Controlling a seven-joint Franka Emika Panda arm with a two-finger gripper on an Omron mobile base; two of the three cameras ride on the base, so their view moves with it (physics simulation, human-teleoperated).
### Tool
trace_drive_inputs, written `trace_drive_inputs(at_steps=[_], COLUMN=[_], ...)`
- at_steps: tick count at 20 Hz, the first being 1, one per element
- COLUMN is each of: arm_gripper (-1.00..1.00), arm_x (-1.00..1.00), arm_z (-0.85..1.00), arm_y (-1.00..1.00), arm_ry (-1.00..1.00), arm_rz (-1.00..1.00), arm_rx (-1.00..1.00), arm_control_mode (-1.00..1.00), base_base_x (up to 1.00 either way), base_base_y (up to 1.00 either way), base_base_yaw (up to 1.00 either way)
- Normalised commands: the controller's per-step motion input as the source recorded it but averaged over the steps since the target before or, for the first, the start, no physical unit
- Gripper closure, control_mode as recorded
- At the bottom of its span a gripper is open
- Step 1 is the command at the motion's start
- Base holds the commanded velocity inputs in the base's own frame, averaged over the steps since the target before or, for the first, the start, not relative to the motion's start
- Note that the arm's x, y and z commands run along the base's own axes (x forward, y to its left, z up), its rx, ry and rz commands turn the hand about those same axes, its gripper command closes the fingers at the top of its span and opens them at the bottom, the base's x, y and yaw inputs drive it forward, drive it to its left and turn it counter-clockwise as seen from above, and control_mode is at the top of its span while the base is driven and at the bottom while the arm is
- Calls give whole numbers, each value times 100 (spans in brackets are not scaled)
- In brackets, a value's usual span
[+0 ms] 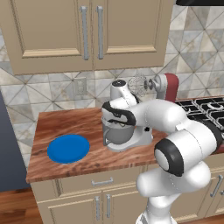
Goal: Add butter and sugar cubes to the stand mixer bowl and then turn on the stand mixer to begin making frosting.
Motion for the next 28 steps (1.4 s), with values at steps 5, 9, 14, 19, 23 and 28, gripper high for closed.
trace_drive_inputs(at_steps=[5, 9, 14, 19, 23, 28], arm_gripper=[100, 100, 100, 100, -100, -100], arm_x=[10, 31, 45, 14, 0, 0], arm_z=[-32, -24, -26, -37, -45, -24], arm_y=[3, 1, 4, 6, 6, 0], arm_ry=[2, 0, 0, 0, 0, 0], arm_rz=[0, 0, 0, 0, 0, 0], arm_rx=[0, 0, 0, 0, 0, 0], arm_control_mode=[-100, -100, -100, -100, -100, -100], base_base_x=[0, 0, 0, 0, 0, 0], base_base_y=[0, 0, 0, 0, 0, 0], base_base_yaw=[0, 0, 0, 0, 0, 0])
